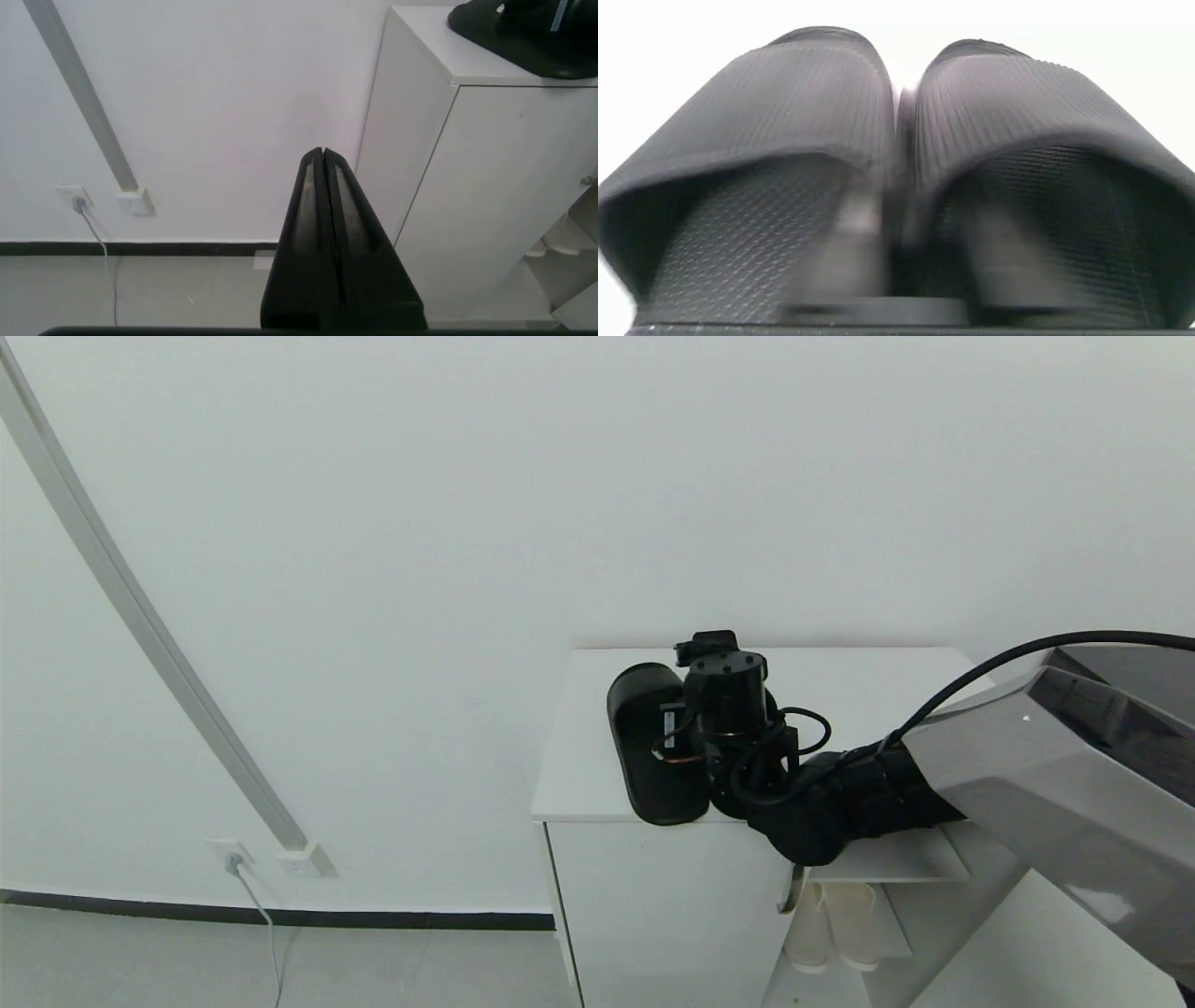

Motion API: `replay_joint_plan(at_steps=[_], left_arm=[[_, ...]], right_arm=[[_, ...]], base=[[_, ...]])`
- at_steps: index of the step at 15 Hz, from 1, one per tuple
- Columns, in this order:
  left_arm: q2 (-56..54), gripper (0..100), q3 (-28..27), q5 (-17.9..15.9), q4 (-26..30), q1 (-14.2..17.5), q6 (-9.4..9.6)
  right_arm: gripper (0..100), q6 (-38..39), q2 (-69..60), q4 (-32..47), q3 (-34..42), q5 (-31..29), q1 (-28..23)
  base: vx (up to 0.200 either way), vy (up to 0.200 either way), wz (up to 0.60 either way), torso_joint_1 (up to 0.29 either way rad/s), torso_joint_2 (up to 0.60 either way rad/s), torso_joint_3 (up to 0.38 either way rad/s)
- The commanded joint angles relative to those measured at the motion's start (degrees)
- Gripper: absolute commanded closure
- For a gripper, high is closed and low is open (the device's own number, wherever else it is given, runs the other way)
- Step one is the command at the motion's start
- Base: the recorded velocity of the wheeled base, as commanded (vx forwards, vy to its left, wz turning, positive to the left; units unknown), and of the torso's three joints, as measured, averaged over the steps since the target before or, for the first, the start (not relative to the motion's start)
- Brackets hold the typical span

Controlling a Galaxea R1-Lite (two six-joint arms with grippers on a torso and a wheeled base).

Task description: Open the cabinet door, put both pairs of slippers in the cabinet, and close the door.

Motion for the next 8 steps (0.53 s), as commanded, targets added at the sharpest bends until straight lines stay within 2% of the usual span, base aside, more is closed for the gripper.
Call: replay_joint_plan(at_steps=[1, 6, 8], left_arm=[[0.07, 100, 0.01, 0.02, 0.01, 0.04, -0.02], [0.07, 100, 0.01, 0.02, 0.01, 0.04, -0.02], [0.07, 100, 0.01, 0.02, 0.01, 0.04, 0.07]], right_arm=[[100, -0.01, 0.17, -0.01, -0.12, -0.03, 0.03], [100, -0.01, -2.82, -0.1, 1.02, 0.32, 0.03], [100, -0.01, -9.14, -0.01, 5.76, 1.73, 0.3]], base=[[0.0, 0.0, 0.0, 0.0, 0.0, 0.0], [0.0, 0.0, 0.0, 0.0, 0.0, 0.0], [0.0, 0.0, 0.0, 0.0, 0.0, 0.0]])
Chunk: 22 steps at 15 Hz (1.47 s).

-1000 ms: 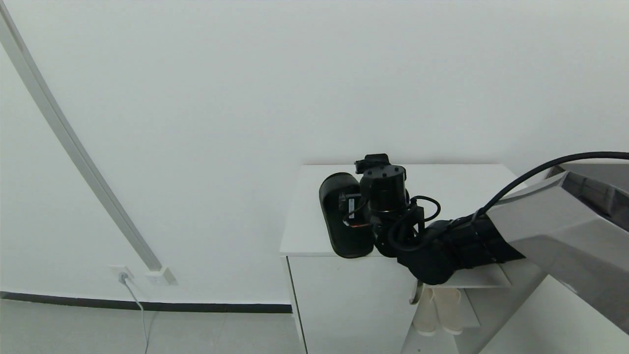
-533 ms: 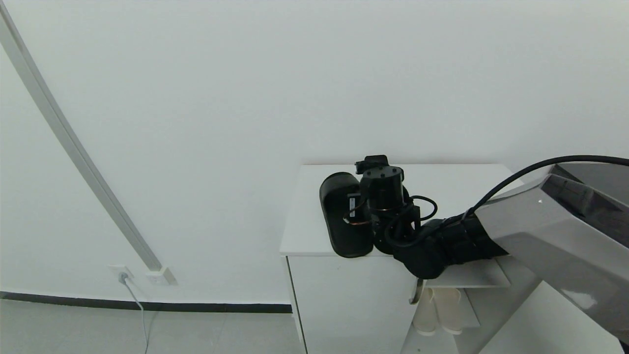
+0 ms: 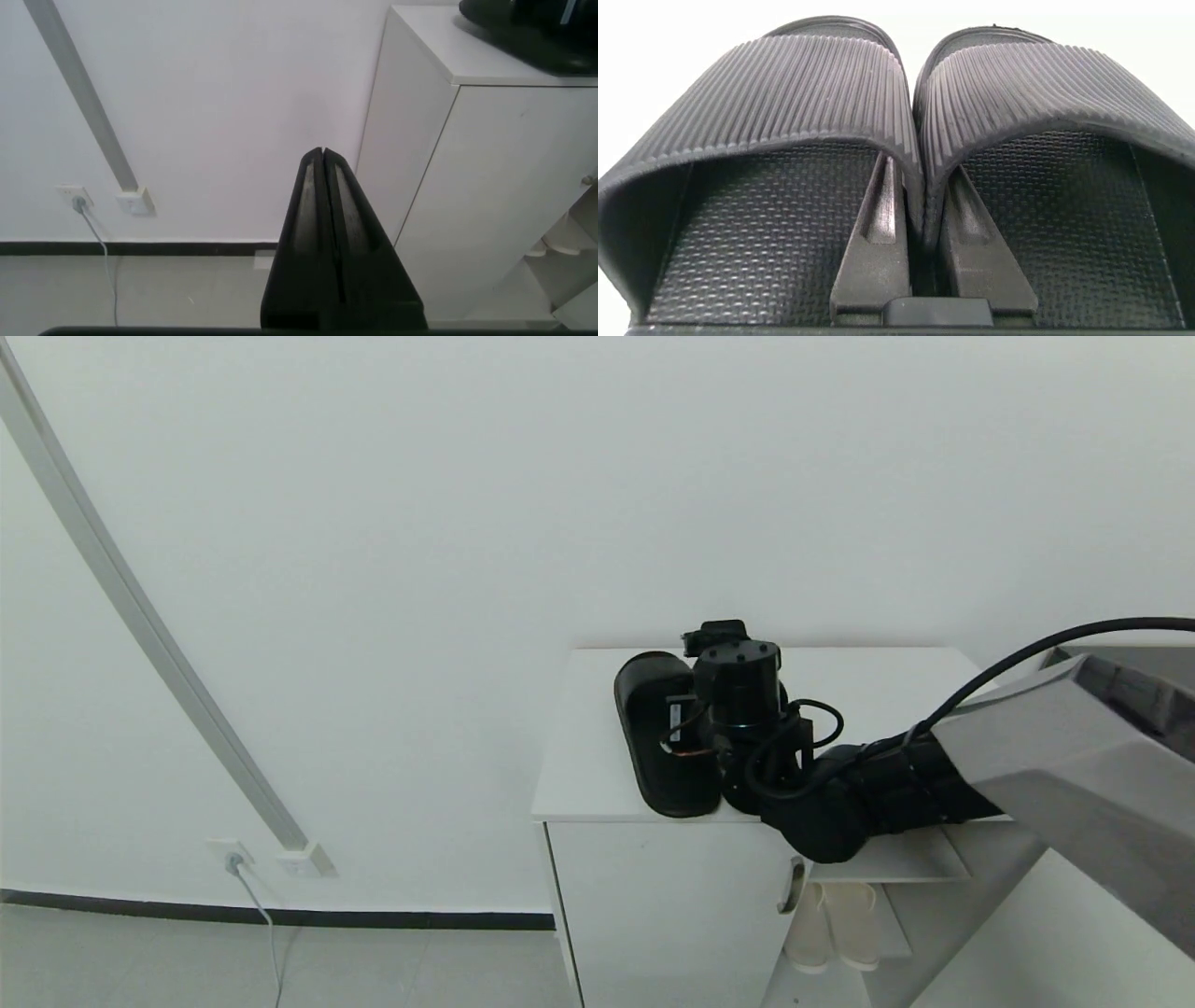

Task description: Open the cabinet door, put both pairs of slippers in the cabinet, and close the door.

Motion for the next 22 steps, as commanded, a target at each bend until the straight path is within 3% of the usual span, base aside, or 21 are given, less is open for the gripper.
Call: replay_joint_plan(at_steps=[1, 4, 6, 9, 19, 22], left_arm=[[0.07, 100, 0.01, -0.07, -0.01, 0.01, 0.01], [0.07, 100, 0.01, -0.07, -0.01, 0.01, 0.19], [0.07, 100, 0.01, -0.07, -0.01, 0.01, 0.19], [0.07, 100, 0.01, -0.07, -0.01, 0.01, 0.19], [0.07, 100, 0.01, -0.25, -0.01, 0.01, 0.19], [0.07, 100, 0.01, -0.25, 0.08, 0.01, 0.01]], right_arm=[[100, -0.09, -11.69, 0.04, 8.34, 2.52, 0.48], [100, -1.41, -23.73, 0.39, 19.94, 6.74, 1.27], [100, -1.68, -34.45, 5.14, 27.15, 12.45, 2.06], [100, -0.44, -42.98, 11.64, 30.31, 20.63, 3.11], [100, 1.93, -44.73, 11.56, 33.39, 21.86, 5.75], [100, 1.84, -45.09, 11.56, 33.74, 21.77, 5.93]], base=[[0.0, 0.0, 0.0, 0.0, 0.0, 0.0], [0.0, 0.0, 0.0, 0.0, 0.0, 0.0], [0.0, 0.0, 0.0, 0.0, 0.0, 0.0], [0.0, 0.0, 0.0, 0.0, 0.0, 0.0], [0.0, 0.0, 0.0, 0.0, 0.0, 0.0], [-0.2, 0.0, 0.0, 0.009, 0.0, 0.001]])
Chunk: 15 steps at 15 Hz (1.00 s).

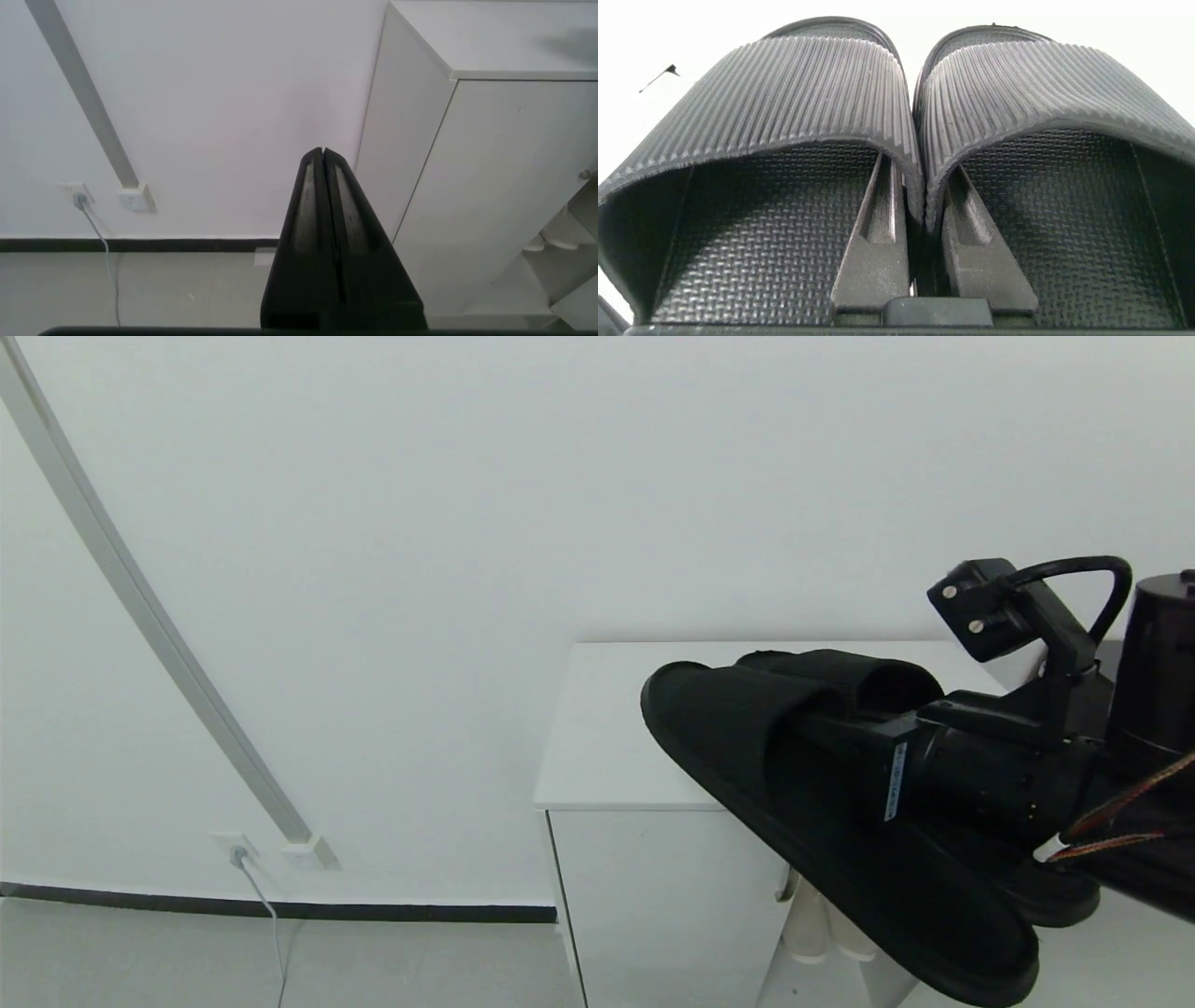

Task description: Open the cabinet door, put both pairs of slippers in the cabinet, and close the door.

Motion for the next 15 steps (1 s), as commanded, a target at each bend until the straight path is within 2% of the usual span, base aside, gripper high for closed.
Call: replay_joint_plan(at_steps=[1, 7, 15], left_arm=[[0.07, 100, -0.01, 0.04, -0.01, 0.01, -0.04], [0.07, 100, -0.01, 0.04, -0.01, 0.01, -0.04], [0.07, 100, -0.01, 0.13, 0.08, 0.01, -0.04]], right_arm=[[100, -0.01, -0.16, -0.07, 0.31, 0.01, 0.31], [100, -0.19, 0.01, -0.07, 1.01, -0.08, 0.84], [100, -1.07, 0.28, 0.19, 1.89, -0.43, 1.89]], base=[[-0.2, 0.0, 0.0, 0.002, 0.01, 0.002], [-0.2, 0.0, 0.0, -0.003, 0.0, 0.002], [0.0, 0.0, 0.0, 0.0, 0.0, 0.0]])
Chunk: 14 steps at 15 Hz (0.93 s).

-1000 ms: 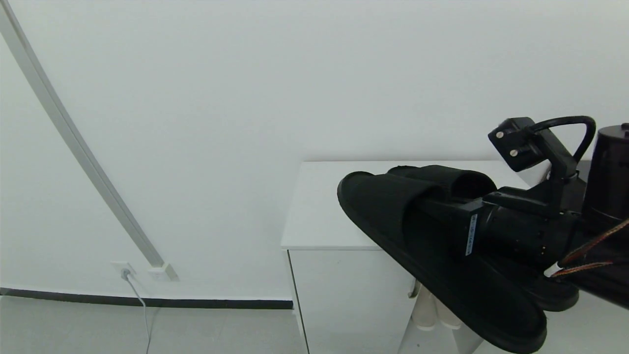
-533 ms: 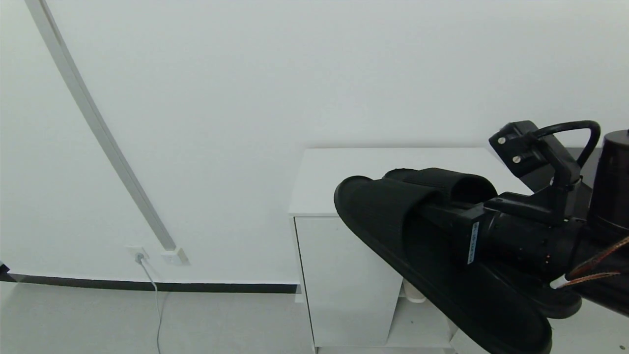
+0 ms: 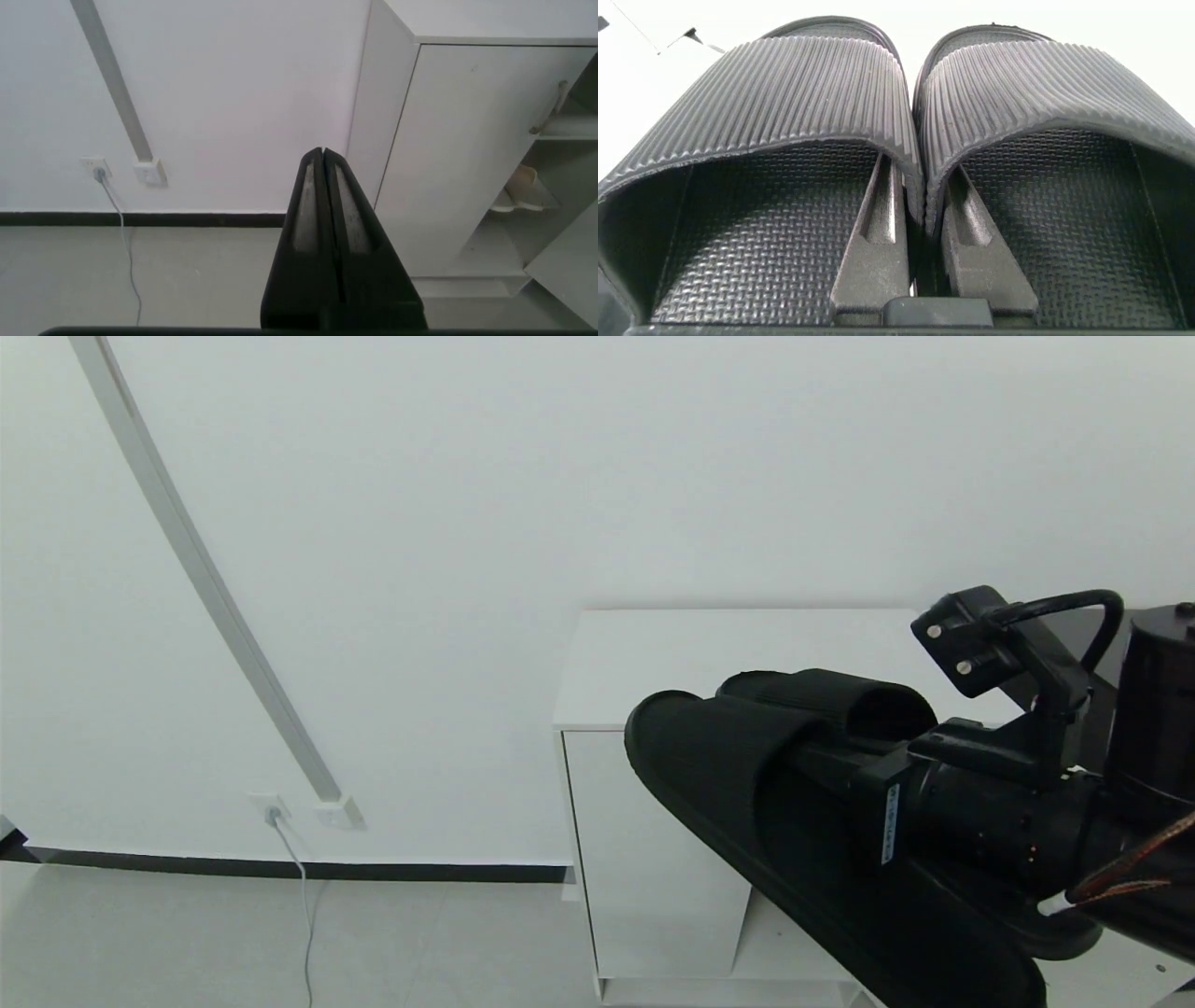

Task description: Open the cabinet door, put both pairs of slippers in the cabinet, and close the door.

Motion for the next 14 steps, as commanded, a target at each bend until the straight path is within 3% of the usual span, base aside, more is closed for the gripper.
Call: replay_joint_plan(at_steps=[1, 3, 14], left_arm=[[0.07, 100, 0.01, 0.04, -0.01, -0.01, -0.01], [0.07, 100, 0.01, 0.04, -0.01, -0.01, -0.01], [0.07, 100, 0.01, 0.04, 0.08, -0.01, 0.07]], right_arm=[[100, -0.03, 0.49, 0.04, 0.13, -0.05, 0.01], [100, -0.03, 0.58, 0.04, 0.21, -0.05, 0.01], [100, -1.7, 0.93, -0.32, 2.32, 0.3, -0.07]], base=[[0.0, 0.0, 0.0, 0.0, 0.0, 0.0], [0.0, 0.0, 0.0, 0.0, 0.0, 0.0], [0.0, -0.2, 0.0, 0.004, 0.0, 0.003]])
